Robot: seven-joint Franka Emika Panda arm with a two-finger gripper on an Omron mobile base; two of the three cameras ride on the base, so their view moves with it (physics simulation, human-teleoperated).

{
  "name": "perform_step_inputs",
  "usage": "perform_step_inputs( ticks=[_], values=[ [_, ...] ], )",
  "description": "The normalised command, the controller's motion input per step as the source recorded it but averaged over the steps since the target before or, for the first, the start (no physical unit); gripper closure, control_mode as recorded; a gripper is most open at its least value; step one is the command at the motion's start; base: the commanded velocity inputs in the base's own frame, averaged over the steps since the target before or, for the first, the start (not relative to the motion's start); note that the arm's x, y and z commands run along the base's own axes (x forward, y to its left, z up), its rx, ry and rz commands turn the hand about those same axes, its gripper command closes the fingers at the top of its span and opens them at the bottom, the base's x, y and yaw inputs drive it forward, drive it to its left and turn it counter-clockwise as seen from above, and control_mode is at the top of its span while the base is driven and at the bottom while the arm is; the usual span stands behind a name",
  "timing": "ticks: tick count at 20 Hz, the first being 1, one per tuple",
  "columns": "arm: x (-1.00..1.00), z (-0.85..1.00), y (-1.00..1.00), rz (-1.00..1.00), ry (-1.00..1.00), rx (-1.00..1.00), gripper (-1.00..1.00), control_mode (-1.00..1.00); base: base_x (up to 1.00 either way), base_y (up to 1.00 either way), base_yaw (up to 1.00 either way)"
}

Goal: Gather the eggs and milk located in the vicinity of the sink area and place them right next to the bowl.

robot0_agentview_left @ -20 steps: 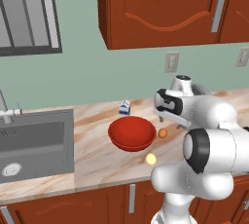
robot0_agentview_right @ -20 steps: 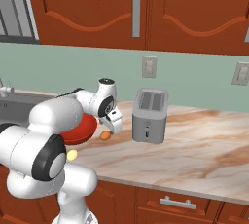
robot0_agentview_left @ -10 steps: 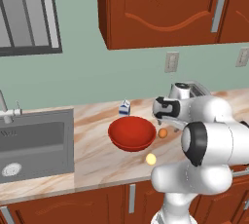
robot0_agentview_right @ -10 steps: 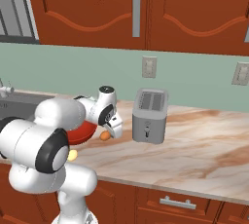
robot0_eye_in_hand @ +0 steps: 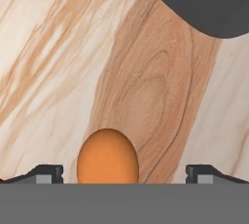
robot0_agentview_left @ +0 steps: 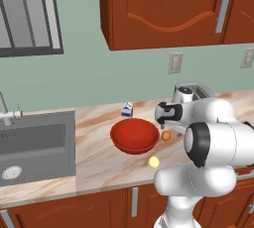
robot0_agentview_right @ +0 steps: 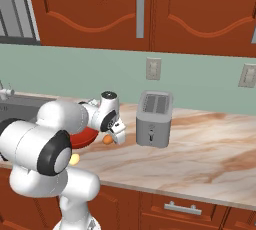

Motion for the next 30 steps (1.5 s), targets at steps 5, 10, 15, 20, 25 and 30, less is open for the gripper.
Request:
perform_step_inputs(
  ticks=[5,10,15,20,25,30],
  values=[
    [0.01,-0.07,0.00,-0.02,0.00,0.00,-1.00,-1.00,0.00,0.00,0.00],
    [0.11,-0.07,0.02,-0.03,0.00,0.00,-1.00,-1.00,0.00,0.00,0.00],
    [0.04,-0.05,0.04,-0.02,0.00,0.00,-1.00,-1.00,0.00,0.00,0.00],
    [0.00,-0.09,0.00,-0.02,0.00,0.00,-1.00,-1.00,0.00,0.00,0.00],
    [0.00,-0.07,0.01,-0.03,0.00,0.00,-1.00,-1.00,0.00,0.00,0.00],
    [0.00,-0.11,0.06,-0.02,0.00,0.00,-1.00,-1.00,0.00,0.00,0.00]
  ],
)
